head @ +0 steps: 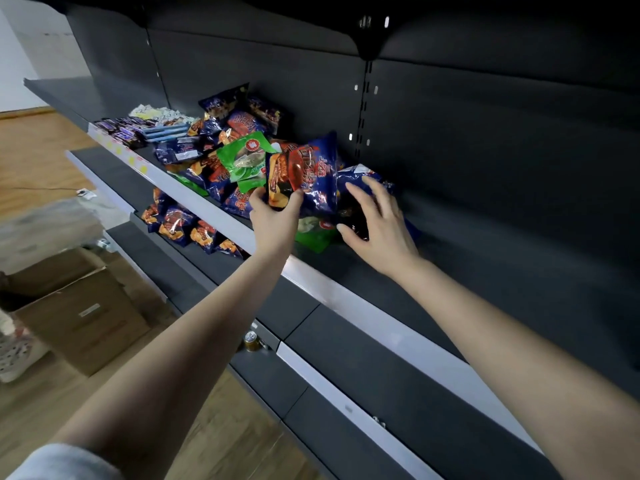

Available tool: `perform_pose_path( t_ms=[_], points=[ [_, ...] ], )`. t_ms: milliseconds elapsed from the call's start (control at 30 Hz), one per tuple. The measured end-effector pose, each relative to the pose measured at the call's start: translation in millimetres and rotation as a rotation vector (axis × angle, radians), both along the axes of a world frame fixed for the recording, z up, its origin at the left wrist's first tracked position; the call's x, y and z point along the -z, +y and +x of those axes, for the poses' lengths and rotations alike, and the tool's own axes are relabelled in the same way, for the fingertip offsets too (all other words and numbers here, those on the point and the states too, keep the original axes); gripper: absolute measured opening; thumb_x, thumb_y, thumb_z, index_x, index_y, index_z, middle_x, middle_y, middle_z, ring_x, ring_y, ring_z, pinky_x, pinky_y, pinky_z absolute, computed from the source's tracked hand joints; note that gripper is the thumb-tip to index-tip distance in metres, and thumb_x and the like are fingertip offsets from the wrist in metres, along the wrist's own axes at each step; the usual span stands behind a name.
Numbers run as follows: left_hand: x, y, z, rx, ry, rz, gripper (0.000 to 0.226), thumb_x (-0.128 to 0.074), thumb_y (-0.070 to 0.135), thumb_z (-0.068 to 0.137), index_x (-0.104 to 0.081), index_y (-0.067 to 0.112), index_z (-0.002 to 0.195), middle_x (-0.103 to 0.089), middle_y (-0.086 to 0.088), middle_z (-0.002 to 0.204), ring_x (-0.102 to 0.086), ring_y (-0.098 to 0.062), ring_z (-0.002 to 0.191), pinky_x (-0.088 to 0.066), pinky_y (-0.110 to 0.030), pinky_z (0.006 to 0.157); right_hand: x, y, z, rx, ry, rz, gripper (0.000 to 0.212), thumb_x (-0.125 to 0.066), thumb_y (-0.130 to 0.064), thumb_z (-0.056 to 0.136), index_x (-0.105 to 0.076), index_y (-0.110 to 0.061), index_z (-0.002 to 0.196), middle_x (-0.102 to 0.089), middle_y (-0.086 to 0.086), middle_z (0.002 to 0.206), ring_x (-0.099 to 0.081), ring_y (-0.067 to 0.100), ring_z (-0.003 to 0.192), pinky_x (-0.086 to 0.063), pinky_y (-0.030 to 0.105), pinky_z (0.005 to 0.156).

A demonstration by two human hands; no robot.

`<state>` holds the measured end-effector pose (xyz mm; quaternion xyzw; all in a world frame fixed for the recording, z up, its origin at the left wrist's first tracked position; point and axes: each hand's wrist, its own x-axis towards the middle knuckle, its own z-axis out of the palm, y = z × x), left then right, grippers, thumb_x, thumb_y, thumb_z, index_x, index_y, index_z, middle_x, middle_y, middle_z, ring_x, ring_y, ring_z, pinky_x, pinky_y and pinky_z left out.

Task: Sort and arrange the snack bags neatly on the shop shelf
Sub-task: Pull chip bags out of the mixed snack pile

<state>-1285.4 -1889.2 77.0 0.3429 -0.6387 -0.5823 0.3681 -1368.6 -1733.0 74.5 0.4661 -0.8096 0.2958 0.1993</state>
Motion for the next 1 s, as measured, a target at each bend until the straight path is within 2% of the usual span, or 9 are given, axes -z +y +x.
perform_pose_path(
  t_ms=[67, 133, 233, 367, 433, 533, 667, 867, 1000],
  points=[
    [-6, 16, -10, 0.01, 0.068, 0.135, 0.074, -0.066, 0.044, 0.078, -0.031, 0.017, 0.138, -0.053, -0.002, 0.122, -0.055, -0.02, 0.11, -0.047, -0.038, 0.095, 0, 1, 4, -0.04, -0.038, -0.021, 0.069, -0.063, -0.035, 0.084, -0.034, -0.017, 0.144, -0.023, 0.015, 0.151, -0.03, 0.037, 0.134, -0.033, 0.048, 0.106],
    [-8, 34, -18, 0.054, 0.1, 0.166, 0.076, -0.068, 0.041, 0.079, -0.031, 0.014, 0.139, -0.053, -0.004, 0.125, -0.055, -0.018, 0.11, -0.045, -0.034, 0.097, -3, 0, 9, -0.082, -0.091, -0.098, 0.07, -0.067, -0.026, 0.084, -0.033, -0.013, 0.144, -0.023, 0.018, 0.15, -0.028, 0.035, 0.137, -0.035, 0.042, 0.105],
    [-5, 57, -26, 0.134, 0.125, 0.188, 0.069, -0.069, 0.037, 0.081, -0.035, 0.012, 0.135, -0.054, -0.004, 0.122, -0.056, -0.015, 0.106, -0.045, -0.027, 0.093, -11, 3, 9, -0.076, -0.109, -0.273, 0.053, -0.065, -0.011, 0.086, -0.043, 0.0, 0.133, -0.033, 0.024, 0.143, -0.038, 0.034, 0.132, -0.033, 0.027, 0.103],
    [4, 63, -29, 0.206, 0.088, 0.117, 0.065, -0.069, 0.044, 0.079, -0.038, 0.016, 0.13, -0.055, -0.003, 0.122, -0.056, -0.016, 0.109, -0.048, -0.031, 0.093, -18, 16, 0, -0.02, -0.135, -0.348, 0.034, -0.062, -0.002, 0.085, -0.051, 0.004, 0.117, -0.048, 0.019, 0.132, -0.048, 0.026, 0.121, -0.029, 0.008, 0.096],
    [6, 62, -29, 0.241, 0.059, 0.009, 0.066, -0.07, 0.047, 0.077, -0.04, 0.019, 0.129, -0.055, -0.003, 0.122, -0.056, -0.015, 0.107, -0.046, -0.026, 0.088, -18, 25, -6, 0.032, -0.183, -0.376, 0.031, -0.061, 0.0, 0.084, -0.052, 0.001, 0.114, -0.055, 0.013, 0.124, -0.054, 0.023, 0.113, -0.034, 0.009, 0.09],
    [7, 60, -30, 0.283, 0.003, -0.23, 0.06, -0.071, 0.049, 0.075, -0.047, 0.022, 0.123, -0.048, -0.004, 0.123, -0.054, -0.017, 0.106, -0.046, -0.031, 0.093, -16, 39, -15, 0.115, -0.229, -0.407, 0.03, -0.06, 0.0, 0.083, -0.053, -0.003, 0.112, -0.059, 0.009, 0.115, -0.056, 0.02, 0.103, -0.036, 0.012, 0.084],
    [9, 56, -32, 0.314, -0.021, -0.515, 0.068, -0.074, 0.042, 0.076, -0.043, 0.017, 0.132, -0.038, -0.007, 0.134, -0.038, -0.02, 0.126, -0.034, -0.026, 0.1, -12, 53, -23, 0.167, -0.238, -0.375, 0.03, -0.059, 0.003, 0.083, -0.053, -0.004, 0.112, -0.059, 0.008, 0.115, -0.051, 0.012, 0.1, -0.03, 0.0, 0.08],
    [5, 53, -32, 0.387, -0.132, -0.99, 0.086, -0.072, 0.048, 0.072, -0.034, 0.017, 0.143, -0.03, -0.012, 0.148, -0.027, -0.034, 0.136, -0.024, -0.045, 0.111, -13, 68, -33, 0.181, -0.273, -0.334, 0.043, -0.043, 0.016, 0.078, -0.053, -0.007, 0.114, -0.054, 0.009, 0.118, -0.047, 0.009, 0.102, -0.028, -0.004, 0.08],
    [8, 60, -32, 0.424, -0.194, -1.11, 0.091, -0.067, 0.058, 0.069, -0.029, 0.024, 0.145, -0.032, -0.009, 0.149, -0.031, -0.034, 0.135, -0.025, -0.049, 0.111, -14, 77, -34, 0.16, -0.307, -0.296, 0.052, -0.034, 0.019, 0.073, -0.056, -0.008, 0.111, -0.054, 0.007, 0.118, -0.05, 0.013, 0.106, -0.033, 0.007, 0.088]
  ],
)
